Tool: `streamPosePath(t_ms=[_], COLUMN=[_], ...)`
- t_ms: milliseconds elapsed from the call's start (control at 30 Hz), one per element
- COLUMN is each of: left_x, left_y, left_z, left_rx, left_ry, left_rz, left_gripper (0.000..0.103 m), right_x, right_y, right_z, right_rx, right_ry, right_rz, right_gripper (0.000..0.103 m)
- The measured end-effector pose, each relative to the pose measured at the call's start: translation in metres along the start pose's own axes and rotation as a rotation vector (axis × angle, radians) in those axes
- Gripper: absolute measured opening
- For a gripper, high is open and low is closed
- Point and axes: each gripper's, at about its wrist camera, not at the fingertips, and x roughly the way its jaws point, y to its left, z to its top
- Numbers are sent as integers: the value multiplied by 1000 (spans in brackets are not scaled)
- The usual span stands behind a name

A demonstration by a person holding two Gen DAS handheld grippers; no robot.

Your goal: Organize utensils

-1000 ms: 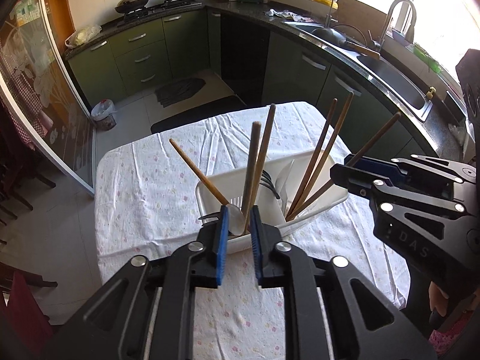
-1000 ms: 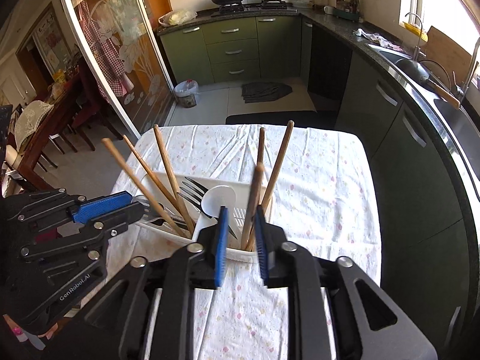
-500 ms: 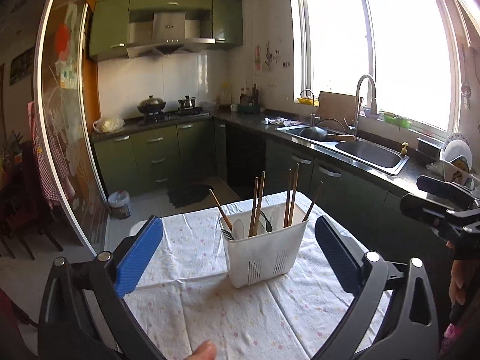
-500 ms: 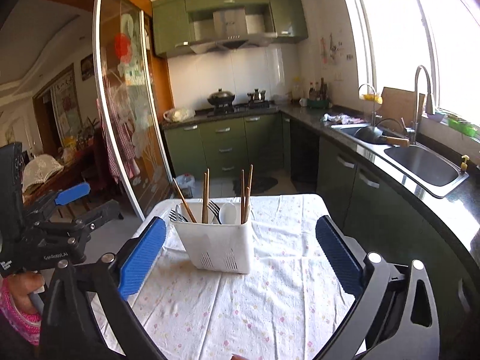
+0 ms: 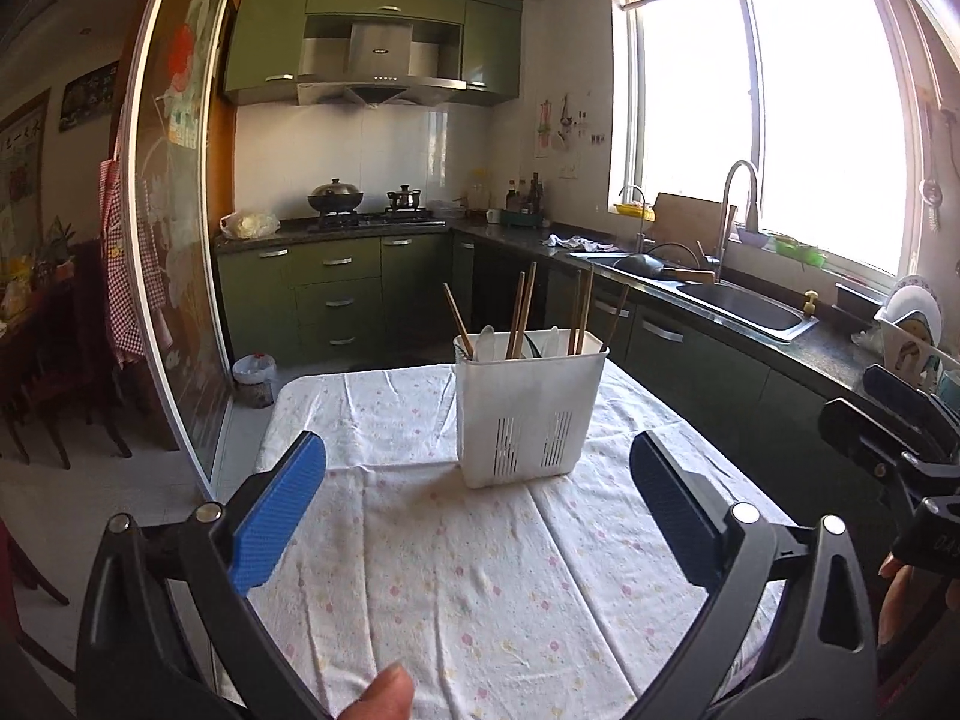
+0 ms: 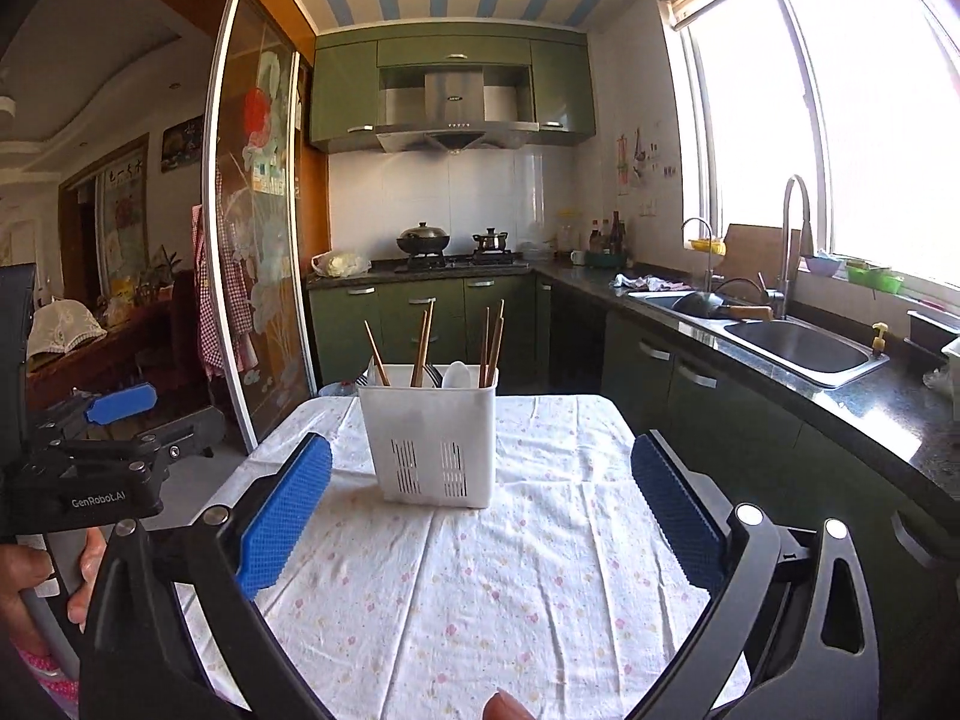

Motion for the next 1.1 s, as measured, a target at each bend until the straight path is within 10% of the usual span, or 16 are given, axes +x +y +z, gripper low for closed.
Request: streamPosePath(t_ms=[1100], left_x=[-31], left_y=[6], left_z=[-13], left_rx=[49], left_ry=[-38], left_rz=[31], left_gripper=[97], right_x=[-31], right_y=[-5], right_z=[-1], right_rx=[15], right_ry=[-39], right_rz=[-20], right_gripper=[99])
